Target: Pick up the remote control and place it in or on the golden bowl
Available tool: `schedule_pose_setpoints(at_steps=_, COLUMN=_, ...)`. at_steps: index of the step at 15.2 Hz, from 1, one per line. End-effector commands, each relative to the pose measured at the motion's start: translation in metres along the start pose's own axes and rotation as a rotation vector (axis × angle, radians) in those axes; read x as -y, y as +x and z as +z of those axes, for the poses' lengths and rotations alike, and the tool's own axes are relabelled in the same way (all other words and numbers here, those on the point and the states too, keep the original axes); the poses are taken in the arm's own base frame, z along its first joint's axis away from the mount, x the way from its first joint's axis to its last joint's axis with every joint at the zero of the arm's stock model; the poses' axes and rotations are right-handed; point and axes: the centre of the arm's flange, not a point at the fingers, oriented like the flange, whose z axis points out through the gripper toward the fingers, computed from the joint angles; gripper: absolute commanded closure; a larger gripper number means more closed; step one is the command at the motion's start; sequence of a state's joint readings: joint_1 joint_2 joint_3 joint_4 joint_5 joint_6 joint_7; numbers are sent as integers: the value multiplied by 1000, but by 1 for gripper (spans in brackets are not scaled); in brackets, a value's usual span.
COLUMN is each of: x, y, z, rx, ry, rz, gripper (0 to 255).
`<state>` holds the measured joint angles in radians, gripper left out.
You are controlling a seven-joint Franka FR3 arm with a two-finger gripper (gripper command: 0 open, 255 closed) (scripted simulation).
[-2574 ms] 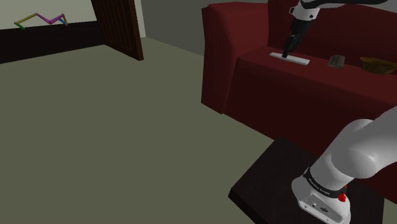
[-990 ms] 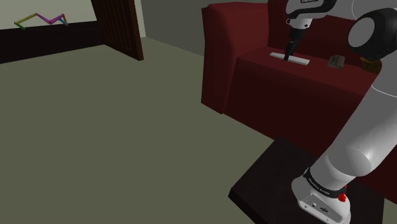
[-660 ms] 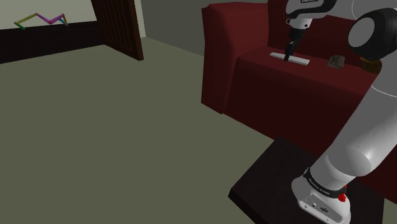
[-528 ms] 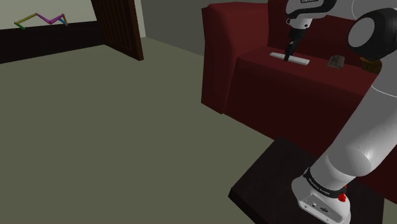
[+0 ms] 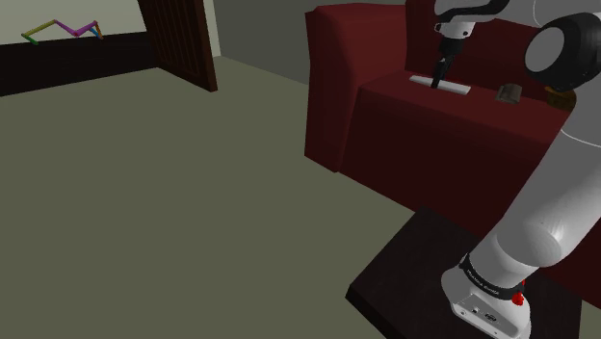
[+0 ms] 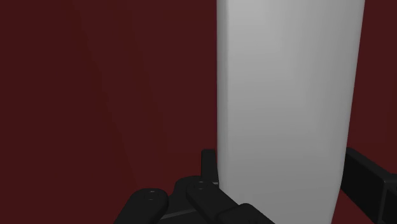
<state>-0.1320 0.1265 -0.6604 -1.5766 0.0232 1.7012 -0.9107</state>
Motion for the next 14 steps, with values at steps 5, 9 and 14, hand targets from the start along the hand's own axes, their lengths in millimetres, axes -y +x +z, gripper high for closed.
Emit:
schedule_pose_setpoints(at_steps=5, x=-2, y=-2, z=-32, rx=0, ry=0, rz=0, gripper=255)
schedule_pose_setpoints(at_steps=9, x=-3, y=-2, z=-53, rx=0, ry=0, rz=0, gripper=255)
schedule_pose_setpoints(at_steps=14, x=-4, y=-3, z=-79, rx=0, ry=0, rz=0, gripper=255)
